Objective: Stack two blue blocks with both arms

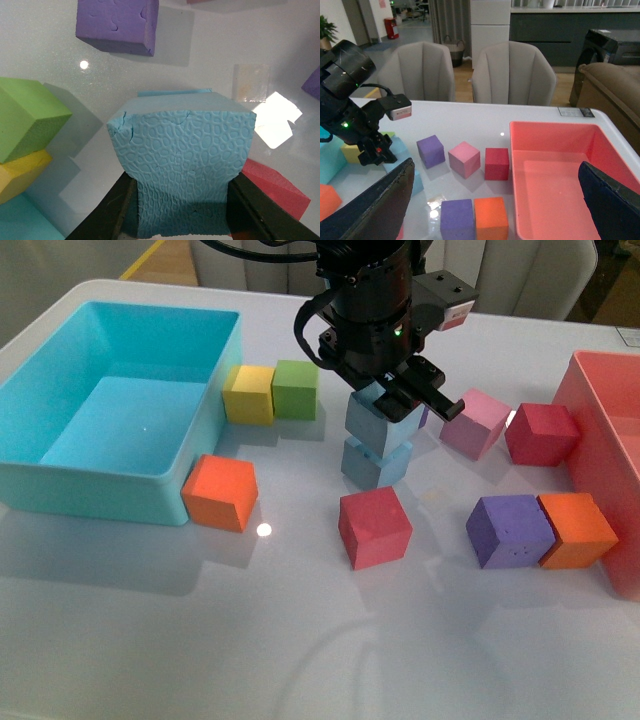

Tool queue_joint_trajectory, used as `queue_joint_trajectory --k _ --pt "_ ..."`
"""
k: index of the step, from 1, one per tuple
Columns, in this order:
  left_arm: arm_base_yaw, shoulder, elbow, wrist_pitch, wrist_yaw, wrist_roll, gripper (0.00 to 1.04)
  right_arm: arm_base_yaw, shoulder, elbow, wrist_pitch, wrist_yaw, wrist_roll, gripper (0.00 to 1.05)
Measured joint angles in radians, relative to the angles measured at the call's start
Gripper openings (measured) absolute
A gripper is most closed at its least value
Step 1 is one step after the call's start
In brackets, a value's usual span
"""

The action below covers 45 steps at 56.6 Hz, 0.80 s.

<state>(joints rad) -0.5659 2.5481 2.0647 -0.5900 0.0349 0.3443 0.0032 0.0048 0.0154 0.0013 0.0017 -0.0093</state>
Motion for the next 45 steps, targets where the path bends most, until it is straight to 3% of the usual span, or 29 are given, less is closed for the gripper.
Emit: queue_joint_trajectory --k 45 --pt "0.015 0.071 0.093 -0.067 0.01 0.04 0.35 0.0 0.0 0.0 0.0 0.0 0.0 0.96"
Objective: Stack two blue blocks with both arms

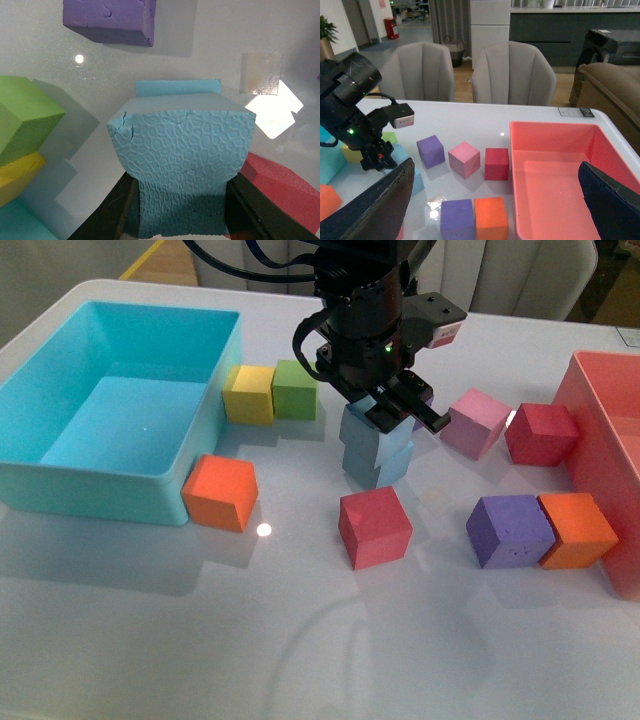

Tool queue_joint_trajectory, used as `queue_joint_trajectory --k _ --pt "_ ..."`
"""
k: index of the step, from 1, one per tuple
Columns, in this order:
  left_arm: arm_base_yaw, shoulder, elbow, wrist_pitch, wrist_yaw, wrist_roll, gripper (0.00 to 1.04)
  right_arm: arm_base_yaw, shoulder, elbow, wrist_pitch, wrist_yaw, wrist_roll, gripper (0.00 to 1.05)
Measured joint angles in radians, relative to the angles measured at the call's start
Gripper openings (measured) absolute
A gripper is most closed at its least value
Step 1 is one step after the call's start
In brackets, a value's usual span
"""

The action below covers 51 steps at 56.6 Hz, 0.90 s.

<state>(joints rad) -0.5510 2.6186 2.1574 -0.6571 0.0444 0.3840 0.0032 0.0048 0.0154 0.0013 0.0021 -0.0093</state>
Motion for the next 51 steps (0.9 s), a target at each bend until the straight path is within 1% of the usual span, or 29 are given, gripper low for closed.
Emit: queue_joint_trajectory --k 10,12,14,17,29,34,38,42,47,51 --pt "0.003 0.001 0.017 -0.026 -0.009 0.025 0.35 0.0 0.0 0.0 0.0 0.0 0.0 0.96" --pt "0.005 0.001 0.019 -0.032 -0.011 0.027 0.36 0.0 0.0 0.0 0.0 0.0 0.0 0.96" --pt "0.005 0.002 0.023 -0.035 -0.012 0.032 0.41 0.0 0.0 0.0 0.0 0.0 0.0 0.96" --pt "0.007 0.006 0.029 -0.039 -0.014 0.037 0.52 0.0 0.0 0.0 0.0 0.0 0.0 0.96" --pt "0.007 0.037 0.07 -0.049 -0.016 0.037 0.84 0.0 0.0 0.0 0.0 0.0 0.0 0.96" --pt "0.007 0.047 0.077 -0.052 -0.016 0.035 0.84 0.0 0.0 0.0 0.0 0.0 0.0 0.96" --pt "0.007 0.051 0.081 -0.052 -0.015 0.035 0.87 0.0 0.0 0.0 0.0 0.0 0.0 0.96" --pt "0.007 0.052 0.081 -0.055 -0.014 0.036 0.97 0.0 0.0 0.0 0.0 0.0 0.0 0.96" --pt "0.007 0.052 0.081 -0.055 -0.014 0.036 0.95 0.0 0.0 0.0 0.0 0.0 0.0 0.96" --pt "0.007 0.052 0.081 -0.055 -0.014 0.036 0.96 0.0 0.0 0.0 0.0 0.0 0.0 0.96"
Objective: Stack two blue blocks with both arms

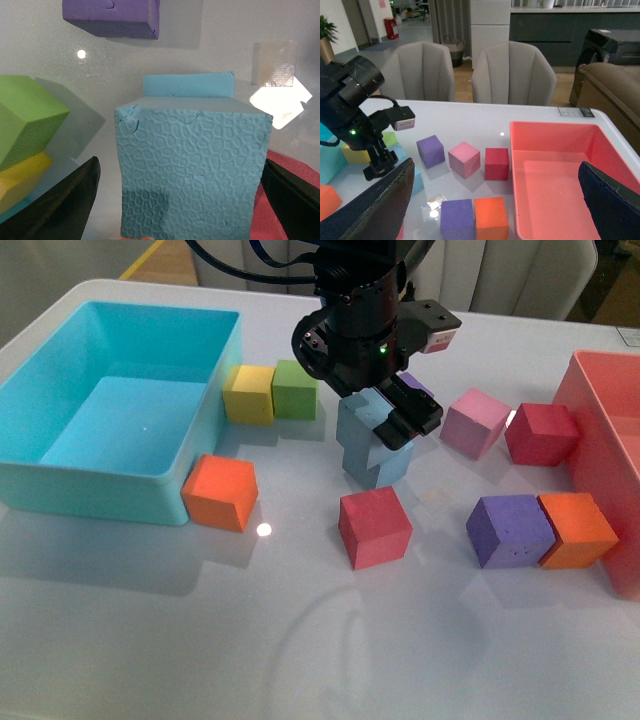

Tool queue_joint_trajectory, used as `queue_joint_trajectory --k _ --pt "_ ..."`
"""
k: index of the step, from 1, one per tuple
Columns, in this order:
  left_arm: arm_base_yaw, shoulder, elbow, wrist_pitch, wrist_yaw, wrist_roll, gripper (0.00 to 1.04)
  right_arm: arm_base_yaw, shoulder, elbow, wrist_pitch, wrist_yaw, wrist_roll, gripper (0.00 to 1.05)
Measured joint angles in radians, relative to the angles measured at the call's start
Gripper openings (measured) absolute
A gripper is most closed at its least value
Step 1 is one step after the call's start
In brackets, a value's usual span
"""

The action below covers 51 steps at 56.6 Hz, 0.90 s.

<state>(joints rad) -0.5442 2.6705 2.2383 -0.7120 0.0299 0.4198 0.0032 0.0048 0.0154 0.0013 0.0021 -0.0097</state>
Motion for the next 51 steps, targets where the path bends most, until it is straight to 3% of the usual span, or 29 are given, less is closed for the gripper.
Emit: queue_joint_trajectory --k 36,51 --pt "0.008 -0.195 -0.23 0.082 0.053 -0.019 0.96 0.0 0.0 0.0 0.0 0.0 0.0 0.96" --pt "0.054 -0.46 -0.52 0.317 0.096 -0.14 0.96 0.0 0.0 0.0 0.0 0.0 0.0 0.96"
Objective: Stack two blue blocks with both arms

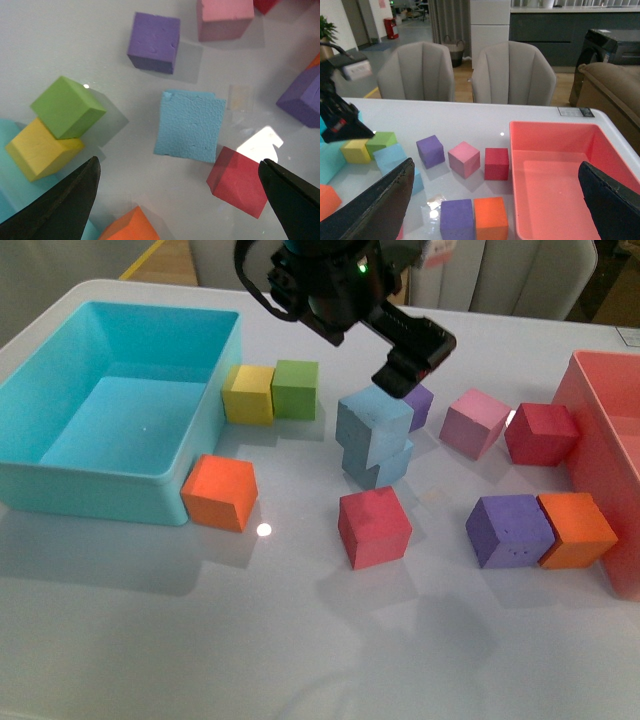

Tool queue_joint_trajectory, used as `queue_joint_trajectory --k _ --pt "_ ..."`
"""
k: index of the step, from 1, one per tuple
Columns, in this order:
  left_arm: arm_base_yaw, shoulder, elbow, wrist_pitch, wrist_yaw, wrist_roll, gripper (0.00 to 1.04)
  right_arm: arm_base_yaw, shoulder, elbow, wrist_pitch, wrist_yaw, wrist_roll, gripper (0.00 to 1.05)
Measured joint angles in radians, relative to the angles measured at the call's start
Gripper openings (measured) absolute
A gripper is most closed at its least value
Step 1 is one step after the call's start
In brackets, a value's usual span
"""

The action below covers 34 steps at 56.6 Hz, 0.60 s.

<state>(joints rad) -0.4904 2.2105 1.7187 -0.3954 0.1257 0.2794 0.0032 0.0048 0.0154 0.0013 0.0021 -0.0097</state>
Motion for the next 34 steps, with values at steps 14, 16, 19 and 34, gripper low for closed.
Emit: queue_joint_trajectory --k 14,16,19,34 --pt "0.098 -0.422 -0.468 0.458 -0.119 -0.234 0.89 0.0 0.0 0.0 0.0 0.0 0.0 0.96" --pt "0.121 -0.507 -0.622 0.719 -0.285 -0.248 0.8 0.0 0.0 0.0 0.0 -0.002 0.0 0.96" --pt "0.166 -0.621 -0.806 0.961 -0.381 -0.258 0.7 0.0 0.0 0.0 0.0 -0.002 0.0 0.96" --pt "0.299 -0.901 -1.289 1.256 -0.316 -0.274 0.16 0.0 0.0 0.0 0.0 -0.003 0.0 0.96"
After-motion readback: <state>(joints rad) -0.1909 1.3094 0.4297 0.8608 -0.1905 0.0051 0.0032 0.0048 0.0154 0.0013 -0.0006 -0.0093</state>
